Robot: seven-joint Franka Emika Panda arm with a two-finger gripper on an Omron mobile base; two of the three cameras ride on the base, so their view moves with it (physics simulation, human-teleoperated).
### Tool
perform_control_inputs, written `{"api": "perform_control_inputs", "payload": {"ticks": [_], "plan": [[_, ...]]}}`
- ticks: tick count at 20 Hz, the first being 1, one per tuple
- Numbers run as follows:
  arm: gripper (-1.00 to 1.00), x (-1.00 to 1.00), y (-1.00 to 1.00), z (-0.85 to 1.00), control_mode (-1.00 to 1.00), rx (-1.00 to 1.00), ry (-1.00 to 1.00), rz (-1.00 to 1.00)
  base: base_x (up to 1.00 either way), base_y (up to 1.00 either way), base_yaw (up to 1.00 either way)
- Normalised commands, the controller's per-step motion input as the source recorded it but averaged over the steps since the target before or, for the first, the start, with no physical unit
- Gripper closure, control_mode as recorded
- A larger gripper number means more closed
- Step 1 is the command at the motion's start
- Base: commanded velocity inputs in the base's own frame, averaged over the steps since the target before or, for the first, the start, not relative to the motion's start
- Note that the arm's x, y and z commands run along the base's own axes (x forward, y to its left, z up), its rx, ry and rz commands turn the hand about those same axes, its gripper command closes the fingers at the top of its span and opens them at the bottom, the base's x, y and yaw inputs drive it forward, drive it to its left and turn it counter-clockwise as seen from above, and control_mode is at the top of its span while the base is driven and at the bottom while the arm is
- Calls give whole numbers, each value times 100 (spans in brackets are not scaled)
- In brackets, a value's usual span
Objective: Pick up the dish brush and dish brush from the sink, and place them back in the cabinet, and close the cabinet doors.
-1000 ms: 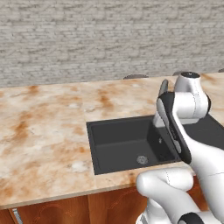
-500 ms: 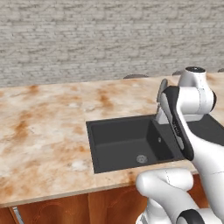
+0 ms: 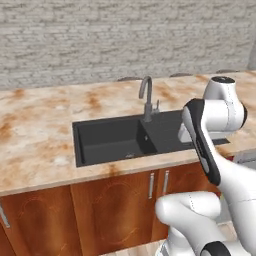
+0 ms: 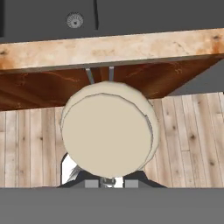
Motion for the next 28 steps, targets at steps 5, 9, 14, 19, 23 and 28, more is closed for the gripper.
{"api": "perform_control_inputs", "payload": {"ticks": [5, 9, 14, 19, 23, 28], "plan": [[100, 0, 0, 0, 100, 0, 0, 0, -36, -59, -28], [100, 0, 0, 0, 100, 0, 0, 0, -3, -54, -36], [100, 0, 0, 0, 100, 0, 0, 0, 0, -41, -47], [100, 0, 0, 0, 100, 0, 0, 0, 0, -32, -56], [100, 0, 0, 0, 100, 0, 0, 0, 0, -5, -67], [100, 0, 0, 0, 100, 0, 0, 0, 3, -1, -71]]}}
